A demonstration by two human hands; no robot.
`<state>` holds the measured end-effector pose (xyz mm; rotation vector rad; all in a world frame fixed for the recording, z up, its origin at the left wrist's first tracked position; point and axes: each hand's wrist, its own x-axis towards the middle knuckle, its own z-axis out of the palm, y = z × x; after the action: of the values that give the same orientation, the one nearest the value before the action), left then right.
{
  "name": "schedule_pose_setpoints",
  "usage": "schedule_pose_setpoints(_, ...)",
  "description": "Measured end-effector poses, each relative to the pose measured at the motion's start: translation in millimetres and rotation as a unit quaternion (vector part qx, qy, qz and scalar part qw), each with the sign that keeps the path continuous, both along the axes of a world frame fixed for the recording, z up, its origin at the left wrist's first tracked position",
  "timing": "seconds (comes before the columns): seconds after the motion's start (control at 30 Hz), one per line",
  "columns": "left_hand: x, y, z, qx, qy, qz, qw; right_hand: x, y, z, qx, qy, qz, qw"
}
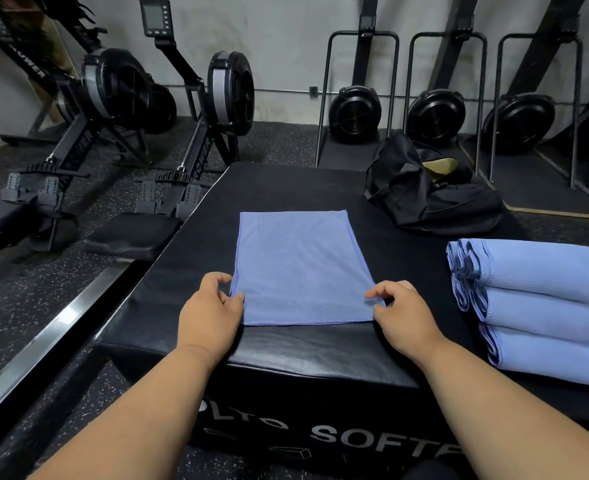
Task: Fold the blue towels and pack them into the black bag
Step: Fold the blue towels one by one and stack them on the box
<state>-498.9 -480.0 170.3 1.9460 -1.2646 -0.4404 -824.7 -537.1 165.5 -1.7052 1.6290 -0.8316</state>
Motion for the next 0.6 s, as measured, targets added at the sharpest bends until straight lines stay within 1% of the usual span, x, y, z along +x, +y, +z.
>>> schedule_pose_setpoints(0.1,0.2,-0.4,-0.9,0.002,0.000,0.004,1.000,-0.4,0.8,-0.8,-0.015,-0.007,-0.009,1.000)
schedule_pose_setpoints(0.17,-1.3,-0.4,-1.0,0.006,-0.006,0.004,1.000,1.1,2.8,-3.0,-0.032,0.007,-0.004,0.999)
schedule_pose_setpoints(0.27,-2.4,-1.1,-2.1,0.007,-0.017,0.005,1.000,3.8,8.8,-11.1,-0.088,0.055,-0.001,0.995)
schedule_pose_setpoints(0.33,-2.4,-0.8,-3.3,-0.010,-0.022,0.006,1.000,5.7,12.9,-14.0,-0.127,0.089,-0.022,0.988)
schedule_pose_setpoints(0.4,-2.3,1.0,-4.8,-0.039,-0.037,0.006,0.999,6.7,15.1,-16.7,-0.195,0.156,-0.021,0.968)
schedule_pose_setpoints(0.47,-1.8,4.4,-7.6,-0.066,-0.083,-0.010,0.994,7.0,17.2,-20.3,-0.264,0.223,0.032,0.938)
schedule_pose_setpoints(0.5,-1.0,6.6,-10.8,-0.082,-0.120,-0.029,0.989,6.6,17.8,-21.0,-0.283,0.243,0.068,0.925)
schedule_pose_setpoints(0.53,0.5,9.8,-14.6,-0.099,-0.155,-0.058,0.981,6.5,18.9,-20.9,-0.285,0.252,0.101,0.919)
schedule_pose_setpoints(0.57,2.7,13.1,-18.2,-0.106,-0.175,-0.086,0.975,5.9,19.6,-20.7,-0.268,0.252,0.123,0.922)
schedule_pose_setpoints(0.6,4.9,17.5,-19.9,-0.097,-0.175,-0.108,0.974,4.7,19.7,-20.2,-0.246,0.249,0.131,0.928)
